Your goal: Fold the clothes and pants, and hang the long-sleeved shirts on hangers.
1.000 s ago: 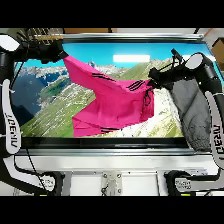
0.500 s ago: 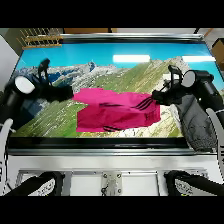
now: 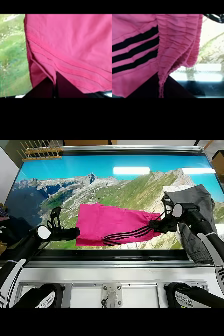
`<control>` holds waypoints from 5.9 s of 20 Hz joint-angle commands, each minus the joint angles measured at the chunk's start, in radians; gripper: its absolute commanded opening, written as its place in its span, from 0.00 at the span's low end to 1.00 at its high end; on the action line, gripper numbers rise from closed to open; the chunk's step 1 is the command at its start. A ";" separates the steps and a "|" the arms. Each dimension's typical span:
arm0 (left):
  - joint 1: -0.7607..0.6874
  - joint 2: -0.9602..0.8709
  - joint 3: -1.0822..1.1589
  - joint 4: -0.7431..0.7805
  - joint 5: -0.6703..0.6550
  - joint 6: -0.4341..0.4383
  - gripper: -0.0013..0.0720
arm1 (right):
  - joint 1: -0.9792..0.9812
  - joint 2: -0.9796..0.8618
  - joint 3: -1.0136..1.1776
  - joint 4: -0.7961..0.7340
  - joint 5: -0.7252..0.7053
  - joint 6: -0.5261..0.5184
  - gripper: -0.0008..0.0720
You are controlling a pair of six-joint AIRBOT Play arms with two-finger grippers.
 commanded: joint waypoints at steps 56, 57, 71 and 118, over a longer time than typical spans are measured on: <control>-0.330 0.050 0.214 0.000 -0.127 -0.185 0.02 | -0.455 -0.416 0.066 0.788 0.134 -0.916 0.99; -0.330 0.050 0.214 0.000 -0.127 -0.185 0.02 | -0.438 -0.422 0.066 0.787 0.135 -0.916 0.98; -0.330 0.050 0.214 0.001 -0.124 -0.185 0.02 | -0.359 -0.360 0.191 0.729 0.186 -0.821 0.05; -0.330 0.049 0.212 0.011 -0.154 -0.184 0.02 | -0.797 0.322 0.199 -0.237 0.253 -0.042 0.95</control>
